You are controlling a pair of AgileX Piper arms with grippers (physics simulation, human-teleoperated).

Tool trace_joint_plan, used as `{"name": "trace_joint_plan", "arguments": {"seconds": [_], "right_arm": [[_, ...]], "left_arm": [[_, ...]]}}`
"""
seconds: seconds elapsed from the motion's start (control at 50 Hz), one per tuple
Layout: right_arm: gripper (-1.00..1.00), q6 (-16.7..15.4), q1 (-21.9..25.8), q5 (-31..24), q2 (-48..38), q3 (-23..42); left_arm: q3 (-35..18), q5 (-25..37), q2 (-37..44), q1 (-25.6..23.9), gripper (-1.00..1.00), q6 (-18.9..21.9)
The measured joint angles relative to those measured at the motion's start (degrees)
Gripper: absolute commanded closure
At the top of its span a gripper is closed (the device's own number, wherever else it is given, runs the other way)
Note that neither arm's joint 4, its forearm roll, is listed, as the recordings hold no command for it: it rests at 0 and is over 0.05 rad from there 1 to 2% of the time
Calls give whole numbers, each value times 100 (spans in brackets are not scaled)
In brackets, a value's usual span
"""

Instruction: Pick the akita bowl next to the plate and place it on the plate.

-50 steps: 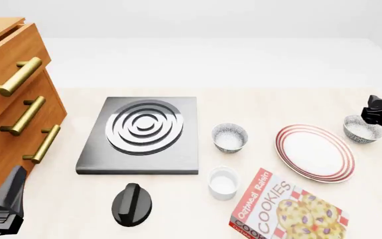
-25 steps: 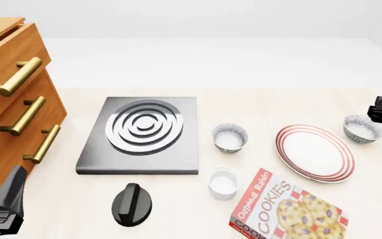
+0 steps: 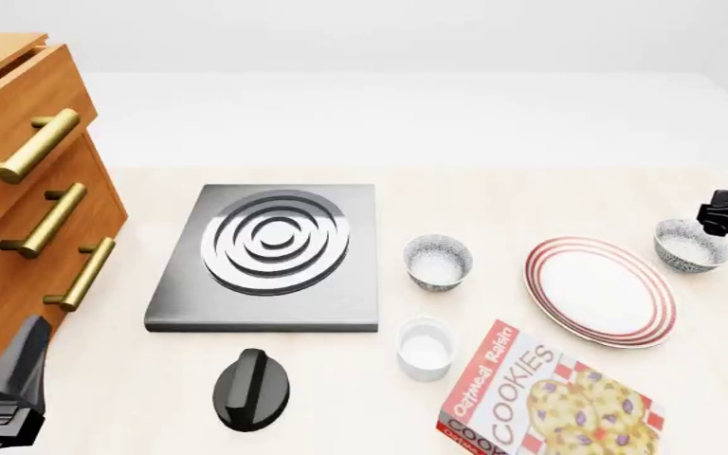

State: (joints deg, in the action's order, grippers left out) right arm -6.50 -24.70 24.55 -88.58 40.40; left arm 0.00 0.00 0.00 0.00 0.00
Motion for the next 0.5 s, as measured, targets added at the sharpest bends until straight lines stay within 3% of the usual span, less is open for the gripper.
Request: {"name": "trace_joint_plan", "arguments": {"seconds": [0.5], "right_arm": [[-100, -74, -175, -194, -571, 468]], "left_arm": [[0, 0, 0, 0, -100, 0]]}}
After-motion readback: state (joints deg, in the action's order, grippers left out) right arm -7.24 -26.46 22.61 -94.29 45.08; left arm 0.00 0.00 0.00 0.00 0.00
